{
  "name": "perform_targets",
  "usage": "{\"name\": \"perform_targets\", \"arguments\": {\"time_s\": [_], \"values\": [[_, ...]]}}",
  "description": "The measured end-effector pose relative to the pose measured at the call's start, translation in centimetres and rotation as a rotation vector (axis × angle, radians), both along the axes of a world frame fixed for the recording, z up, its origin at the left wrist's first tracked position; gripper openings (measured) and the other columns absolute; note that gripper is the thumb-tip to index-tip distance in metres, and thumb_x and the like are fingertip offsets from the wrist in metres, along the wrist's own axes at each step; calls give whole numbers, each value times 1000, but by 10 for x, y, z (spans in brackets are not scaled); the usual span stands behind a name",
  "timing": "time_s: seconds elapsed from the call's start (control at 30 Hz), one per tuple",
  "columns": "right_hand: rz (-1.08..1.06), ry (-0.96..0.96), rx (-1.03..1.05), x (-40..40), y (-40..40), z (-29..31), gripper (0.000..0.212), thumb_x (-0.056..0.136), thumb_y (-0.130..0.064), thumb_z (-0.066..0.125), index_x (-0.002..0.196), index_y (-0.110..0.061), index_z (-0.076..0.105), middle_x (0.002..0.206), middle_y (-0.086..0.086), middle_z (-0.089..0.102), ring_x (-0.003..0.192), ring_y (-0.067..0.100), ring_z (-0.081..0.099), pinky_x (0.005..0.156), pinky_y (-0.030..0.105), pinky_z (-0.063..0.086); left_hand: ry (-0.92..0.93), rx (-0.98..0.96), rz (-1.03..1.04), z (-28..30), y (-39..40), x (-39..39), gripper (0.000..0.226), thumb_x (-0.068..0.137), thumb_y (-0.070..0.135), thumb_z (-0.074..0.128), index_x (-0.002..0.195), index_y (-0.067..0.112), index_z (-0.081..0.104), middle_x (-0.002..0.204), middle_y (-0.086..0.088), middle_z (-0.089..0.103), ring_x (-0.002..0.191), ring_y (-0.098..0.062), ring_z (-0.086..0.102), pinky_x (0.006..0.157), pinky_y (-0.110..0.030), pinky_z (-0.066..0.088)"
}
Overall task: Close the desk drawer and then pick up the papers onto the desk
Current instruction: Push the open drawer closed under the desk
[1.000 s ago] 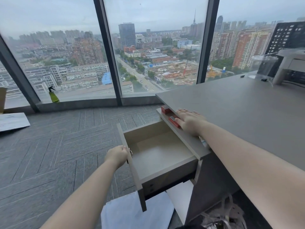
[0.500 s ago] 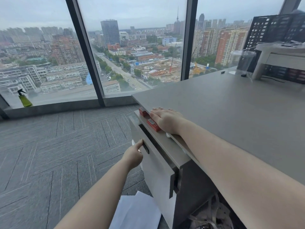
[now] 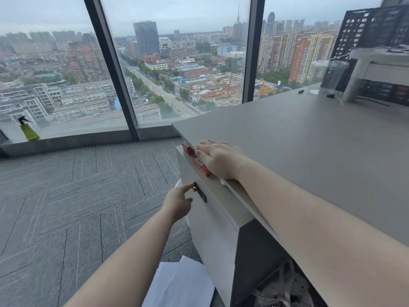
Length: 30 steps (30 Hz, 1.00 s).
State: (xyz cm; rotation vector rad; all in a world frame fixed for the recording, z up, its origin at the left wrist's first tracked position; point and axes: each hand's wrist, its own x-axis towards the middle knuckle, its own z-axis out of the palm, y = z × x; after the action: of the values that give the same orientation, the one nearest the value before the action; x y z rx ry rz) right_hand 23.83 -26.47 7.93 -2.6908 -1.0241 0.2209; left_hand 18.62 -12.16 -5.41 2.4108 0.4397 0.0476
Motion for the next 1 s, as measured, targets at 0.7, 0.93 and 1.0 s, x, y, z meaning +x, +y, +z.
{"name": "perform_targets", "arguments": {"time_s": [0.7, 0.93, 1.0], "values": [[-7, -14, 8, -3, -2, 3, 52, 101, -41, 18, 150, -27, 28, 161, -12, 18, 149, 6, 11, 119, 31, 5, -113, 141, 61, -19, 1, 25, 30, 94, 26, 42, 91, 5, 64, 88, -13, 65, 85, -33, 58, 64, -34, 38], [-1, -19, 21, 1, -1, 0, 52, 100, -43, 20, 150, -28, 28, 161, -12, 18, 149, 7, 11, 119, 31, 5, -170, 239, 26, -23, 0, 26, 25, 94, 20, 38, 89, 3, 56, 83, -7, 51, 82, -32, 53, 63, -33, 32], [0, -25, 27, 3, 0, -1, 52, 100, -43, 21, 149, -28, 29, 161, -11, 19, 149, 7, 11, 120, 31, 5, -162, 244, 13, -22, 2, 28, 26, 94, 21, 38, 89, 3, 56, 83, -6, 51, 79, -30, 50, 63, -33, 32]]}}
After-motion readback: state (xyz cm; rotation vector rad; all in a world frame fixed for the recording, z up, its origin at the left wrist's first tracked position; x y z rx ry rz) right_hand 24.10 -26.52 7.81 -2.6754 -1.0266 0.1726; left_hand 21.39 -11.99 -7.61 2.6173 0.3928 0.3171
